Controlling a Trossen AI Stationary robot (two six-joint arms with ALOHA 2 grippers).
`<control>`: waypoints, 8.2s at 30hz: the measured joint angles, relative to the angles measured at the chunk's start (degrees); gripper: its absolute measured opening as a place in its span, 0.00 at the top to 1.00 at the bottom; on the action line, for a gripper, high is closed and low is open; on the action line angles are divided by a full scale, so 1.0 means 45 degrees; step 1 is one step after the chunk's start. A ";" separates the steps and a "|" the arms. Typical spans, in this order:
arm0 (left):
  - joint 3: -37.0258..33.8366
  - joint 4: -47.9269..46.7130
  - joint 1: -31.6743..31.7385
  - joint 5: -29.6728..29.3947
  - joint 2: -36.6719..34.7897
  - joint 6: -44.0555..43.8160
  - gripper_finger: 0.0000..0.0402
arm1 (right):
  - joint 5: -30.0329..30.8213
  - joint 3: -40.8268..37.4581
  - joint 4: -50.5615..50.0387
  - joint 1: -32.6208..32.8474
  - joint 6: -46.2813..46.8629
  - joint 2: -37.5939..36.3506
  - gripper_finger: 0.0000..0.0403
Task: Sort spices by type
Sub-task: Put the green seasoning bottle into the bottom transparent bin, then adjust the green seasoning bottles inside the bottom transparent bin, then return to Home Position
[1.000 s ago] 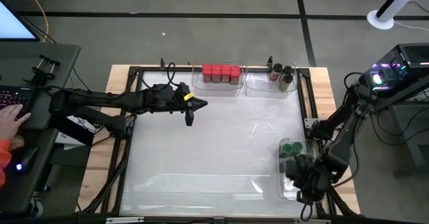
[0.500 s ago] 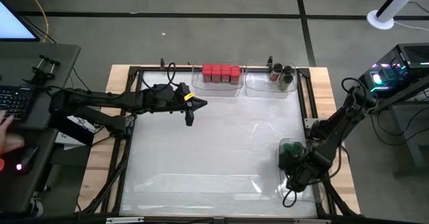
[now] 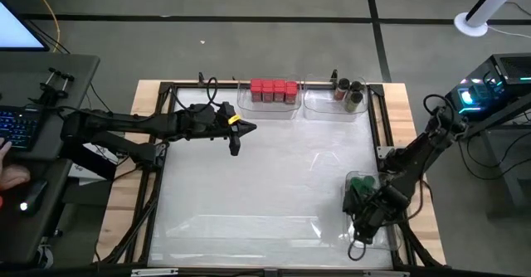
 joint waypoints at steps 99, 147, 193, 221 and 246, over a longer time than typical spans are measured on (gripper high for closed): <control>0.0005 -0.0804 0.0301 -0.0049 0.0000 -0.0025 1.00 | -0.0063 -0.0217 -0.6576 0.2735 0.5271 -0.1802 1.00; 0.0005 -0.2269 0.0291 -0.0049 0.0000 0.0244 1.00 | 0.1698 -0.0234 -0.0260 0.1026 0.4131 -0.0799 1.00; 0.0005 -0.2176 0.0311 0.0482 -0.0067 0.0067 1.00 | 0.4449 0.1901 -0.0973 0.3184 0.8741 0.0501 1.00; -0.7197 0.7884 -0.1632 -0.0041 -0.6137 -0.2820 1.00 | 0.2499 0.1719 0.5415 -1.0382 -0.8061 -0.3861 1.00; -1.0418 1.0001 -0.0840 0.0010 -0.8106 -0.4117 1.00 | 0.1743 0.1719 0.4880 -1.0939 -0.6574 -0.3939 1.00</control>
